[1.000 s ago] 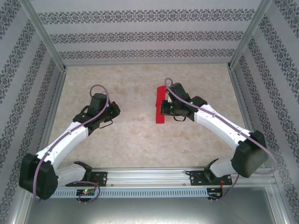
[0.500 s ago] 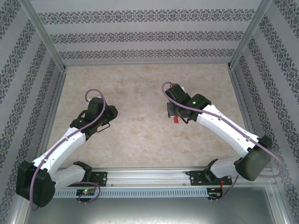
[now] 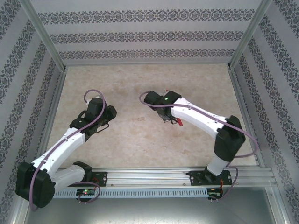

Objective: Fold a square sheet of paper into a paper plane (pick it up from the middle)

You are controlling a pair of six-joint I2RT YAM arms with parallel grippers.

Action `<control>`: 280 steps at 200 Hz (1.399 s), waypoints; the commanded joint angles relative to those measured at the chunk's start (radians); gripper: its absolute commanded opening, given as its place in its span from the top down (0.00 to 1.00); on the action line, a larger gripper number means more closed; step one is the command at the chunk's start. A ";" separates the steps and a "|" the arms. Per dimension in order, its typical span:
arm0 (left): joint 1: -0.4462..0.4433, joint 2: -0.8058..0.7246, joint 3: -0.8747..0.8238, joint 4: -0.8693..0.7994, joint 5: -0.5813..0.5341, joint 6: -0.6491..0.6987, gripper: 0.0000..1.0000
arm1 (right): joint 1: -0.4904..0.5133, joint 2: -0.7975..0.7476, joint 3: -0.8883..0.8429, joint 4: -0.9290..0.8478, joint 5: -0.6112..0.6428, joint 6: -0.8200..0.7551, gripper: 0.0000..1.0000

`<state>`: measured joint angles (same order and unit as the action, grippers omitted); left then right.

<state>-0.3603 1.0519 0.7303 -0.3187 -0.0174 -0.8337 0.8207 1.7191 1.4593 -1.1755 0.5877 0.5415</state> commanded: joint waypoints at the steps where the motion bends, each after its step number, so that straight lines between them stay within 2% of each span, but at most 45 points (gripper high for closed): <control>1: -0.009 -0.039 -0.010 -0.037 -0.053 -0.012 0.68 | 0.033 0.072 0.041 -0.069 0.021 0.049 0.95; 53: -0.008 -0.048 -0.009 -0.048 -0.069 -0.015 0.67 | 0.086 0.288 0.131 0.023 -0.239 0.057 0.91; 67: -0.007 -0.050 -0.009 -0.049 -0.068 -0.012 0.68 | 0.099 0.319 0.165 0.070 -0.333 0.052 0.80; 74: -0.007 -0.050 -0.008 -0.049 -0.068 -0.011 0.68 | 0.101 0.320 0.167 0.107 -0.398 0.049 0.79; 80: -0.007 -0.049 -0.007 -0.052 -0.066 -0.010 0.67 | 0.101 0.308 0.157 0.151 -0.446 0.049 0.77; 91: -0.006 -0.050 -0.006 -0.054 -0.063 -0.009 0.67 | 0.094 0.258 0.107 0.266 -0.573 0.042 0.64; 115: -0.005 -0.051 -0.007 -0.059 -0.057 -0.007 0.67 | 0.046 0.085 -0.081 0.562 -0.803 0.081 0.46; 127: -0.006 -0.051 -0.010 -0.057 -0.056 -0.010 0.67 | -0.001 0.009 -0.186 0.684 -0.890 0.119 0.43; 138: -0.005 -0.049 -0.013 -0.050 -0.052 -0.013 0.67 | -0.045 -0.049 -0.277 0.797 -0.955 0.155 0.43; 150: -0.005 -0.046 -0.015 -0.042 -0.042 -0.013 0.67 | -0.090 -0.098 -0.365 0.869 -0.967 0.194 0.47; 168: -0.005 -0.037 -0.013 -0.032 -0.024 -0.012 0.67 | -0.154 -0.128 -0.476 0.972 -0.997 0.227 0.58; 179: -0.005 -0.028 -0.011 -0.026 -0.006 -0.009 0.67 | -0.187 -0.119 -0.521 1.017 -1.037 0.251 0.72; 187: -0.005 -0.023 -0.007 -0.026 0.008 -0.007 0.67 | -0.201 -0.110 -0.540 1.044 -1.067 0.258 0.75; 232: -0.006 -0.013 -0.010 -0.013 0.037 -0.002 0.64 | -0.203 -0.014 -0.581 1.087 -1.064 0.290 0.80; 280: -0.005 -0.003 -0.005 -0.016 0.048 0.003 0.64 | -0.170 0.093 -0.650 1.253 -1.008 0.476 0.80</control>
<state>-0.3603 1.0409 0.7300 -0.3519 0.0193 -0.8383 0.6247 1.7615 0.8417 -0.0307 -0.4500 0.8951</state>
